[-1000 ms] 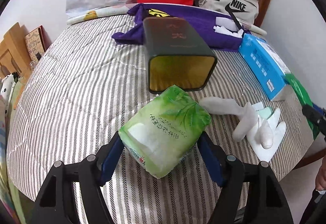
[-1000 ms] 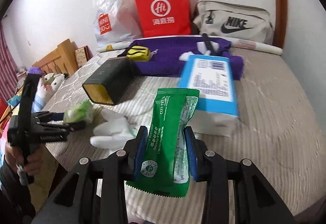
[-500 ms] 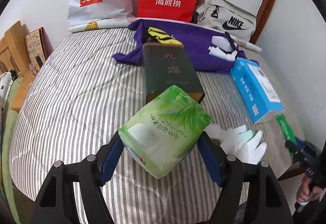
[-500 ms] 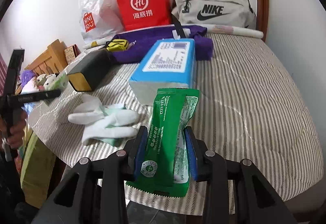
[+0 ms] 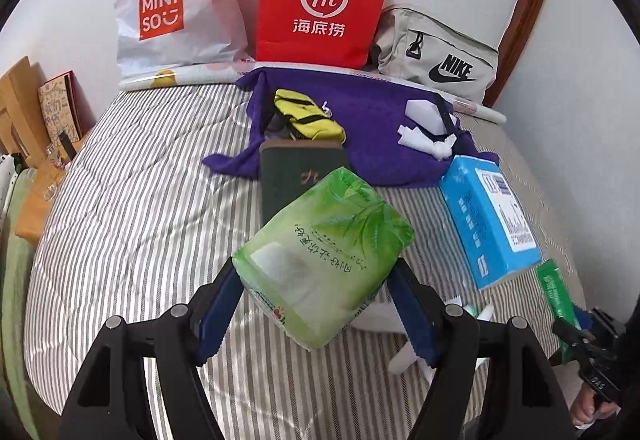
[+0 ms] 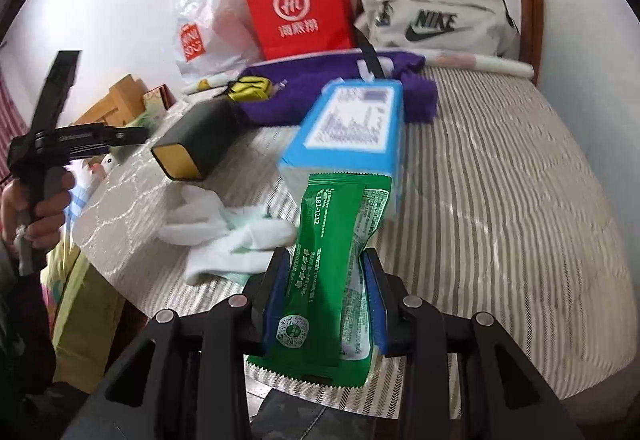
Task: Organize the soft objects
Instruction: 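Carry the tissue pack and green snack packet over the purple towel with both grippers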
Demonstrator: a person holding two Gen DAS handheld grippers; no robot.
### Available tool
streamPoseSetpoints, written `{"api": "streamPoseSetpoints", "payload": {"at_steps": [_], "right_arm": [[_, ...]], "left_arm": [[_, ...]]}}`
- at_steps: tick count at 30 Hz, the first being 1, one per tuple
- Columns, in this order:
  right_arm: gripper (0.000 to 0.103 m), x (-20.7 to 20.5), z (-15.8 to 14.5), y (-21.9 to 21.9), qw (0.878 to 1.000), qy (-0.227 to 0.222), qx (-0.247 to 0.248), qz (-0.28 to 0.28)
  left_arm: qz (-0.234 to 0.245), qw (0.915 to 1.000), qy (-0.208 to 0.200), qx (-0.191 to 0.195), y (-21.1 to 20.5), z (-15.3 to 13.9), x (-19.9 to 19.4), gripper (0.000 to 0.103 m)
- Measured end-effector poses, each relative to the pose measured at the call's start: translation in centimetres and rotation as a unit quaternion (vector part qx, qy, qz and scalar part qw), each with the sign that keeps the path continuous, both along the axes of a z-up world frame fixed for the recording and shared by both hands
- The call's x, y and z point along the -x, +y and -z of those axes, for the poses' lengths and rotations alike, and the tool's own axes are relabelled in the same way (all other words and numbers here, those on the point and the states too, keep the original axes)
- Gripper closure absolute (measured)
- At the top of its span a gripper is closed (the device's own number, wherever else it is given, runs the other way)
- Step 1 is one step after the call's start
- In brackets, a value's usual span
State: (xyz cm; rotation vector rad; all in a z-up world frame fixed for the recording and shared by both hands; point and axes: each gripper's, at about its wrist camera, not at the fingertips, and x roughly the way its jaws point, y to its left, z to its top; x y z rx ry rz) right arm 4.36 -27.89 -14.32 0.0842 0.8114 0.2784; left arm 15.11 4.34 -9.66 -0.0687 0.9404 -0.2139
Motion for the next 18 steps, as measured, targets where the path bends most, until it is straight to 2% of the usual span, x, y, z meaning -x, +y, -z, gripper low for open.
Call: {"api": "streamPoseSetpoints", "payload": {"at_steps": [5, 10, 18], "right_arm": [[0.067, -0.7, -3.7, 0.4, 0.999, -0.038, 0.006, -0.004], [0.067, -3.4, -6.8, 0.7, 0.998, -0.070, 0.003, -0.011], [0.067, -9.1, -9.1, 1.3, 0.996, -0.087, 0.000, -0.014]], "left_arm": [[0.001, 1.0000, -0.003, -0.004, -0.4, -1.2, -1.0, 0.031], [-0.004, 0.9998, -0.005, -0.021, -0.6, -2.5, -2.0, 0.031], [-0.016, 0.9990, -0.011, -0.041, -0.5, -4.1, -3.3, 0.031]]}}
